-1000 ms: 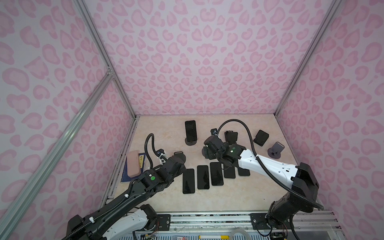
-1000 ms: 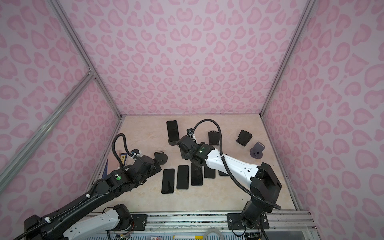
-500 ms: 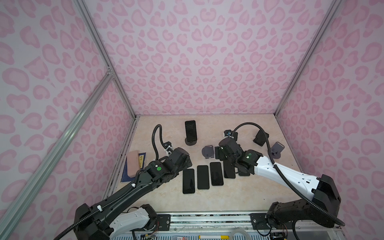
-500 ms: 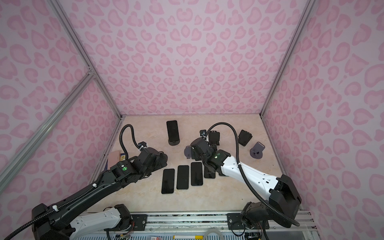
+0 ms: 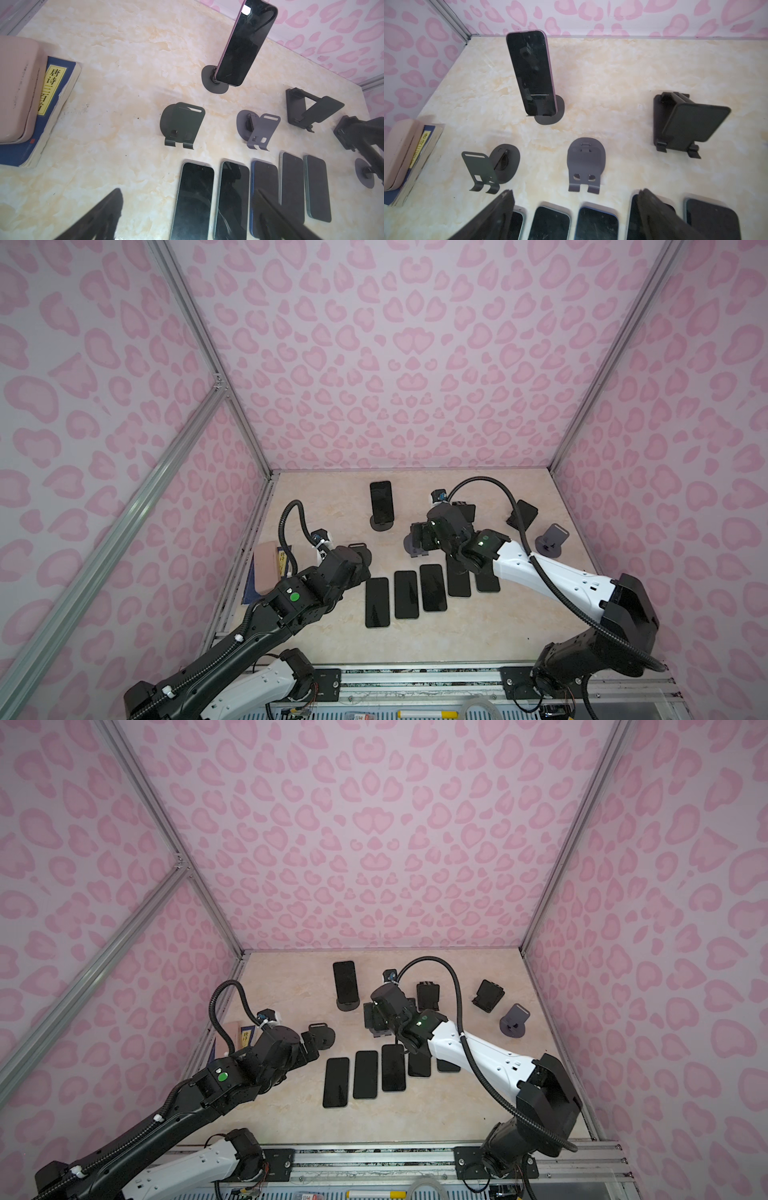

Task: Remove the phone from the phone stand
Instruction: 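Move the right gripper over the pink-framed phone on the farthest round stand, then lower the right gripper and close it on the pink-framed phone's top edge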

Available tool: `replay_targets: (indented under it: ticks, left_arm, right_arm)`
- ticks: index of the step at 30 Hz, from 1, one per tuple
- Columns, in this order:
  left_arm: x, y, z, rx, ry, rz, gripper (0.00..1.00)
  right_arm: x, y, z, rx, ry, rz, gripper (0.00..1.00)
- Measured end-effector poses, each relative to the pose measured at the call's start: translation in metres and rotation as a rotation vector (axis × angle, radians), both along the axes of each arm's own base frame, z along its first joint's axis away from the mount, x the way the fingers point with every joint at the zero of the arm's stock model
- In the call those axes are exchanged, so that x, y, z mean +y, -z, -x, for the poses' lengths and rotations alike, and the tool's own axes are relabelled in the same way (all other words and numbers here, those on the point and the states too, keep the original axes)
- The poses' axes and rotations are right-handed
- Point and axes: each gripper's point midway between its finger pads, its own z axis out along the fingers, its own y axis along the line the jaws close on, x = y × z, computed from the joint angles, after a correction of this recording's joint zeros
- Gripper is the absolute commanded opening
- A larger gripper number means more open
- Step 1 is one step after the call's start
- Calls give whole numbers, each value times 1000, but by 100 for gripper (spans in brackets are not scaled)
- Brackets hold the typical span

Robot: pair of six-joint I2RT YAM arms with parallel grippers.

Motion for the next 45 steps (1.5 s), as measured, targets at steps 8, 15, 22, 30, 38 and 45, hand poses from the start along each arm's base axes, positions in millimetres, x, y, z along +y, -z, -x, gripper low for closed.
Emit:
replay_targets:
  ticks: [8, 15, 22, 30, 38, 45]
  left_arm:
    - [18, 2, 17, -24, -18, 35, 99]
    - [29, 3, 26, -35, -46, 69, 99]
    - [37, 2, 34, -55, -50, 93, 99]
    - [39, 0, 36, -63, -44, 89, 99]
    - [38, -2, 36, -63, -33, 80, 99]
    - [38, -2, 35, -63, -28, 74, 99]
  right_arm:
    - [50, 8, -39, 9, -32, -11, 98]
    - [81, 15, -75, 5, -52, -9, 98]
    - [96, 26, -113, -2, -52, 36, 98]
    - [114, 23, -138, -20, -80, 42, 98]
    - [118, 30, -151, -13, -51, 54, 98]
    - [117, 35, -160, -7, -24, 41, 98]
